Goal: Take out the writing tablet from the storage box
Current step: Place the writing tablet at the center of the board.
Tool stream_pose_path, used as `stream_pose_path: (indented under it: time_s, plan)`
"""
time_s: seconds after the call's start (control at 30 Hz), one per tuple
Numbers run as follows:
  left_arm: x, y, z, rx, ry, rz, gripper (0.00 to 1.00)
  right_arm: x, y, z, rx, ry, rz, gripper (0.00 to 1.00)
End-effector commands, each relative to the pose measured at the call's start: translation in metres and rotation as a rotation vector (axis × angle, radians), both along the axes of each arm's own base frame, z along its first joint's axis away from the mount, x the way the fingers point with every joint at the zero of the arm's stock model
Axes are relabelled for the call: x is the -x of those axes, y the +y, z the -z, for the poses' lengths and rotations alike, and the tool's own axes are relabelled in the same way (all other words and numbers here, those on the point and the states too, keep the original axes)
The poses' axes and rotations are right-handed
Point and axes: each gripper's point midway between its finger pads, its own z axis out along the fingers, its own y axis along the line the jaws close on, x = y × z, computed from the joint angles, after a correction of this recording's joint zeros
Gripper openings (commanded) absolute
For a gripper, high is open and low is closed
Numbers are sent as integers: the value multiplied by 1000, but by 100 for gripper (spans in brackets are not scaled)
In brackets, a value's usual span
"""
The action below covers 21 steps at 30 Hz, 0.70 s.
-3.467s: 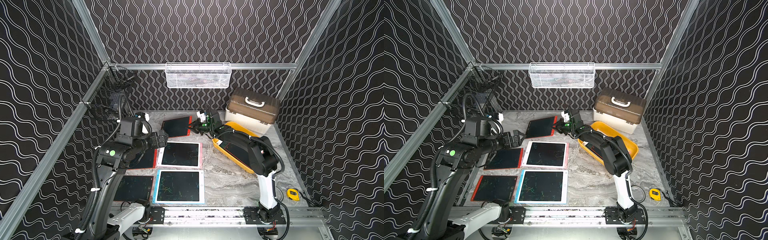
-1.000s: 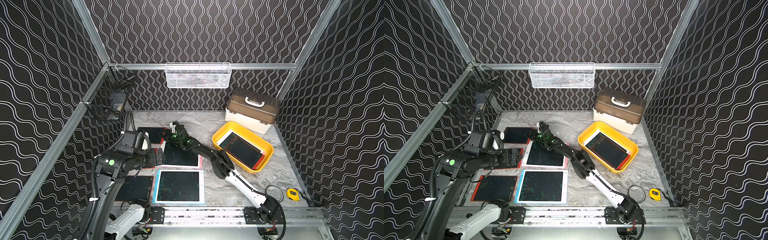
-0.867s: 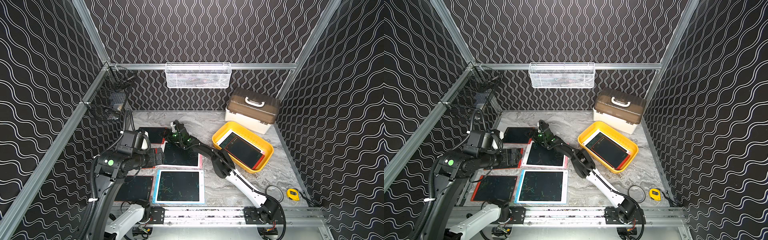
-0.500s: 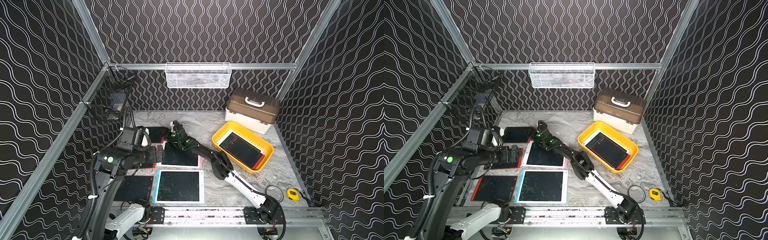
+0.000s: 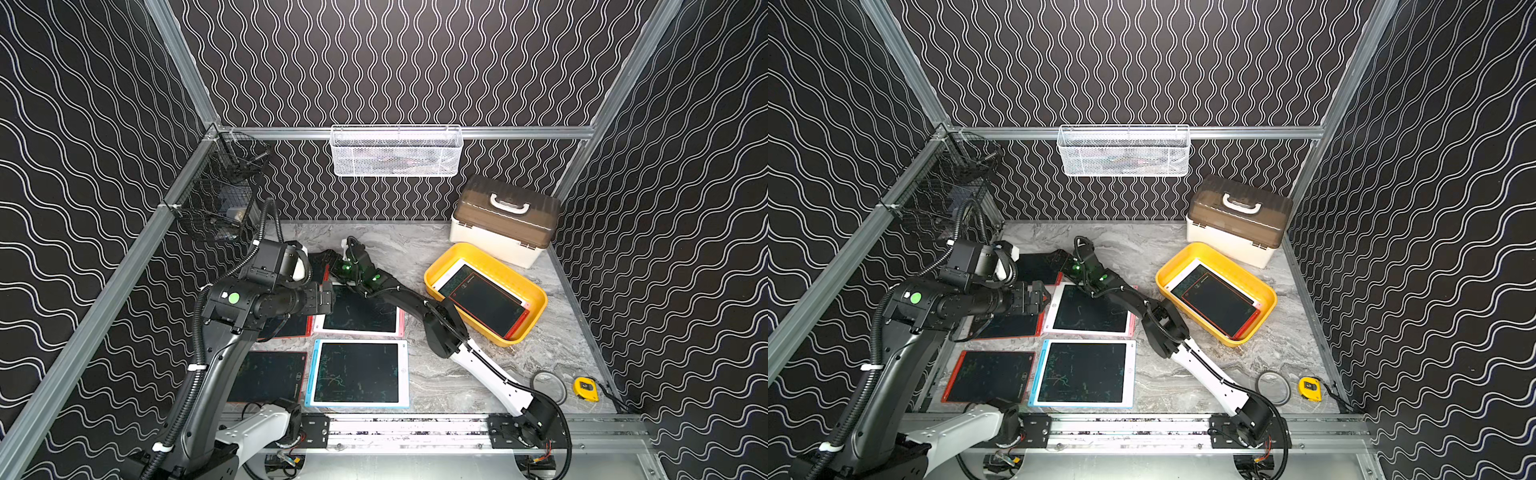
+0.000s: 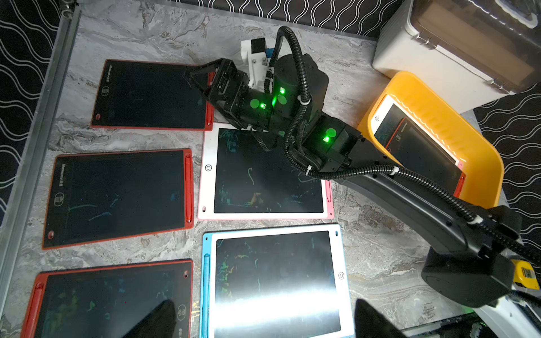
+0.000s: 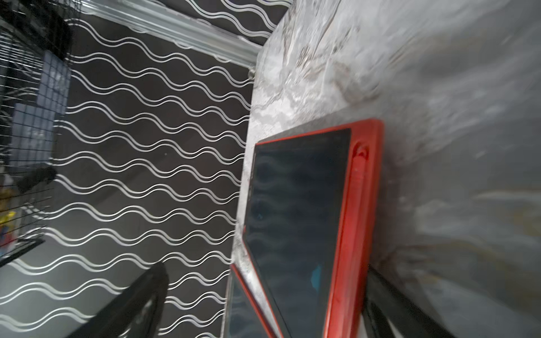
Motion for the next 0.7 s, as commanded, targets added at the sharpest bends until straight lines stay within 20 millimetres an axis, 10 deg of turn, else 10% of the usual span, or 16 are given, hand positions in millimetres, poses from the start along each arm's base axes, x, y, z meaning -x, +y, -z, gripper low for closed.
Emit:
stream_pose_path:
  time_s: [0.0,0.33,0.5,0.67]
  plan:
    - [-8,-1,-6,-7,-35,12,99,-1,-5,4,51,-8,-3,100]
    - [-11,4,-14,-22,-72,-13,99,-7,-31,8,240,-8,60,100]
    - [-18,3,-12,-19,-86,-15,99,-5,-32,-17,231,-68,6,100]
    - [-34,0,-6,-14,-98,-28,99,-32,-84,-63,310,-125,92,100]
